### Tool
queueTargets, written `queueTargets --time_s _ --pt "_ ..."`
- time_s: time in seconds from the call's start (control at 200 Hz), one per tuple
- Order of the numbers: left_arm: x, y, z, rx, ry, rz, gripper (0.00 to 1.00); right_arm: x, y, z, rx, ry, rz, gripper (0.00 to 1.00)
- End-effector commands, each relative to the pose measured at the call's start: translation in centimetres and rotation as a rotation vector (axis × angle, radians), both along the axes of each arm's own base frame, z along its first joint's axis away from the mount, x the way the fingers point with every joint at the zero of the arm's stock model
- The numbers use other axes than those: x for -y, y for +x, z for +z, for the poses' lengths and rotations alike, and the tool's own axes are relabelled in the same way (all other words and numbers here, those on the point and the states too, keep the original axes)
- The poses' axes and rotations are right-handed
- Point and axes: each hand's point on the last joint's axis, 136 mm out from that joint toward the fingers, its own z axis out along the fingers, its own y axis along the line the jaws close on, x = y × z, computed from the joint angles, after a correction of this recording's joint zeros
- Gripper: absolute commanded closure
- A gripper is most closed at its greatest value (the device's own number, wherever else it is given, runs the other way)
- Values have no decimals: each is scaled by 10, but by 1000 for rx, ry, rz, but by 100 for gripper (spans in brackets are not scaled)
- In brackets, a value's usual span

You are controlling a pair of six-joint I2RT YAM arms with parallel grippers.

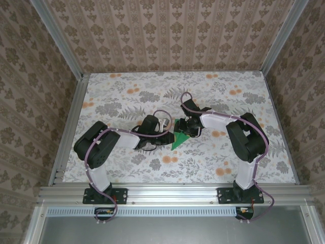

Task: Fold a paper plane with a square sheet of paper (pick it up from the middle)

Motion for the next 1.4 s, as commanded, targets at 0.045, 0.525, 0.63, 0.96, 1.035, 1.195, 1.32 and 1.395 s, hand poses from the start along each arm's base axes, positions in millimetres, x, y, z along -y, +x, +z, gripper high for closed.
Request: queueTargets --time_s 0.045,0.525,0.63,0.96,1.035,1.195,1.32,1.395 --pt "1 3 -7 11 33 -4 91 42 -40 -55 -182 -208 -34 41" --pt "-2 3 -16 -3 66 -4 92 45 -44 -61 -213 -257 -20 42" --pt "-1 3 -17 -7 69 -7 92 46 -45 -62 -217 -264 -17 43" --pt "-6 1 -24 -26 104 6 93 44 -46 -66 -228 -275 -5 43" --pt "-9 1 -28 -38 122 17 94 44 -45 -65 -226 -273 -7 43" --pt "-17 -2 -36 -64 173 34 96 42 -43 -60 -216 -265 -9 44" --pt "-21 -3 -41 -80 202 48 97 39 -41 -58 -210 -252 -8 44" --pt "-24 -3 -44 -89 214 56 98 35 -39 -53 -198 -230 -2 44"
